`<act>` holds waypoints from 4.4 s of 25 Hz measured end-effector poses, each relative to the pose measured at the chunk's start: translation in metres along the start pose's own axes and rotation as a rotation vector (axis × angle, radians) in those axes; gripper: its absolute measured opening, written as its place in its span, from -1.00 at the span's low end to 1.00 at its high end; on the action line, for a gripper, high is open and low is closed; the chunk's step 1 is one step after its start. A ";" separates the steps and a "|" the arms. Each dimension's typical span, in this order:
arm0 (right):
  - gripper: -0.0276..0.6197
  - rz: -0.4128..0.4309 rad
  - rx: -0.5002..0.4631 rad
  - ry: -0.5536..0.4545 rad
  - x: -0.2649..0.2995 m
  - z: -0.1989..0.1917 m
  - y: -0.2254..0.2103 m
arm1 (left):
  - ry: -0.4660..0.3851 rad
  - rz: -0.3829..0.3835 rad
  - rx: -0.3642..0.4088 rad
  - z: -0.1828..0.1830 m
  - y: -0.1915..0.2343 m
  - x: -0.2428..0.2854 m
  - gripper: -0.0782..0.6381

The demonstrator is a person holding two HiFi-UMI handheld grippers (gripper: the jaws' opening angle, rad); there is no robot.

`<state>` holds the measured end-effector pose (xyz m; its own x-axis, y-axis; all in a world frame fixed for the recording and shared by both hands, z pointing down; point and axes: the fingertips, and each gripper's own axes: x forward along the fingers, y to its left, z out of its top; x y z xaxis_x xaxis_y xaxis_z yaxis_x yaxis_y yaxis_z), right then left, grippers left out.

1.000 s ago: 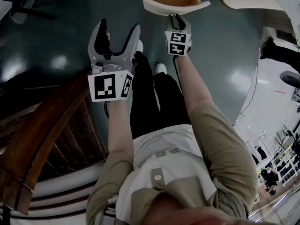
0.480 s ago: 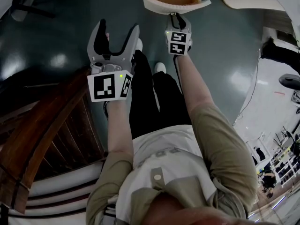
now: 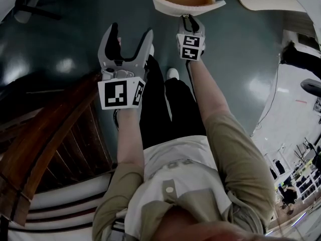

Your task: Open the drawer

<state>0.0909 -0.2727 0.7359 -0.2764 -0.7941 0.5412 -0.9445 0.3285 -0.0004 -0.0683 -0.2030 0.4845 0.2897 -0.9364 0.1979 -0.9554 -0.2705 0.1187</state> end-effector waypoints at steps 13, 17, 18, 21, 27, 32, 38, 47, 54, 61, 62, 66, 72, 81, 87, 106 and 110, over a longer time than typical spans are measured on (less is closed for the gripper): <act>-0.35 0.024 -0.006 -0.097 -0.024 0.022 0.000 | 0.004 -0.009 0.006 0.002 -0.008 -0.003 0.25; -0.35 0.021 -0.007 -0.105 -0.036 0.036 -0.008 | -0.005 -0.009 0.005 0.016 -0.008 -0.002 0.24; -0.35 0.019 -0.006 -0.105 -0.040 0.039 -0.011 | -0.008 -0.011 0.006 0.020 -0.009 -0.002 0.24; -0.36 0.003 -0.006 -0.113 -0.050 0.053 -0.022 | -0.025 -0.017 0.019 0.040 -0.012 0.002 0.24; -0.37 -0.019 0.023 -0.141 -0.077 0.089 -0.041 | -0.067 -0.016 0.034 0.083 -0.019 0.003 0.24; -0.37 -0.059 0.052 -0.180 -0.111 0.131 -0.061 | -0.094 -0.023 0.056 0.118 -0.023 -0.002 0.24; -0.40 -0.085 0.070 -0.225 -0.156 0.191 -0.081 | -0.124 -0.033 0.065 0.166 -0.024 -0.005 0.24; -0.47 -0.081 0.068 -0.359 -0.224 0.291 -0.085 | -0.172 -0.047 0.060 0.221 -0.014 -0.003 0.24; -0.54 -0.077 0.028 -0.440 -0.260 0.355 -0.080 | -0.209 -0.071 0.074 0.255 -0.019 0.005 0.15; -0.67 -0.109 -0.037 -0.512 -0.283 0.409 -0.077 | -0.237 -0.062 0.075 0.280 -0.014 0.010 -0.11; -0.70 -0.105 -0.021 -0.521 -0.285 0.415 -0.078 | -0.239 -0.059 0.076 0.283 -0.013 0.011 -0.14; -0.85 -0.092 0.009 -0.557 -0.294 0.434 -0.080 | -0.249 -0.039 0.092 0.293 -0.009 0.016 -0.36; -0.90 -0.045 -0.002 -0.588 -0.296 0.449 -0.073 | -0.258 -0.021 0.167 0.300 -0.010 0.022 -0.69; -0.90 -0.029 0.006 -0.601 -0.297 0.456 -0.077 | -0.270 -0.015 0.221 0.311 -0.009 0.028 -0.76; -0.91 -0.060 -0.023 -0.615 -0.300 0.457 -0.076 | -0.272 -0.018 0.233 0.312 -0.006 0.028 -0.77; -0.91 -0.082 -0.089 -0.645 -0.300 0.467 -0.071 | -0.251 -0.021 0.223 0.308 0.000 0.033 -0.77; -0.91 -0.071 -0.088 -0.645 -0.298 0.466 -0.070 | -0.248 -0.017 0.224 0.307 0.001 0.034 -0.77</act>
<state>0.1562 -0.2972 0.1824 -0.2909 -0.9538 -0.0755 -0.9538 0.2829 0.1006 -0.0774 -0.3035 0.1926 0.3089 -0.9499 -0.0483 -0.9475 -0.3029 -0.1028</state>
